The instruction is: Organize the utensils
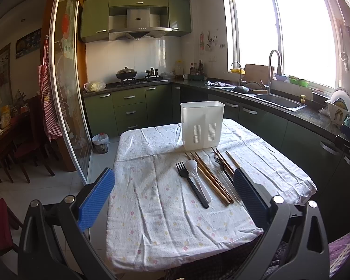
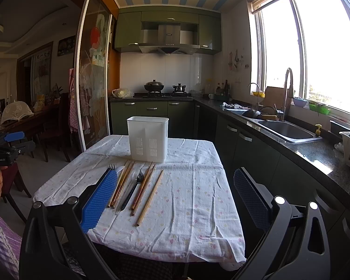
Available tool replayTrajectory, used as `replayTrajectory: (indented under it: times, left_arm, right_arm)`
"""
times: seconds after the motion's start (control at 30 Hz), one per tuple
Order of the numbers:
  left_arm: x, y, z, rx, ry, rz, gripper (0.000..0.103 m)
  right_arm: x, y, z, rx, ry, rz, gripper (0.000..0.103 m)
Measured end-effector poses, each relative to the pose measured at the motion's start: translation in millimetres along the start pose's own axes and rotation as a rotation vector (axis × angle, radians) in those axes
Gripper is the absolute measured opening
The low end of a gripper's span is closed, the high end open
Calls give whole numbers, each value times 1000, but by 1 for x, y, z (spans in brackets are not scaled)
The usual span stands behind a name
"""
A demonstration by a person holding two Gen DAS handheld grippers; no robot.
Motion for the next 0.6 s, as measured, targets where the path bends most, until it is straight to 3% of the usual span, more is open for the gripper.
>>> replayTrajectory:
  times: [0.6]
  left_arm:
    - [-2,-3,-1,18,-21,-21,97]
  right_arm:
    - [0,0,0,2,-1,0,99]
Point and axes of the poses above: each gripper's, at about its wrist camera, not at the fingertips, and y roughly against the way its jaws point, x to its left, z to its top, the point moved 4 cm from there along -y, roughly the way its jaws point, and after that the axes turned 6 degrees about -z, right-handed, at the moved point
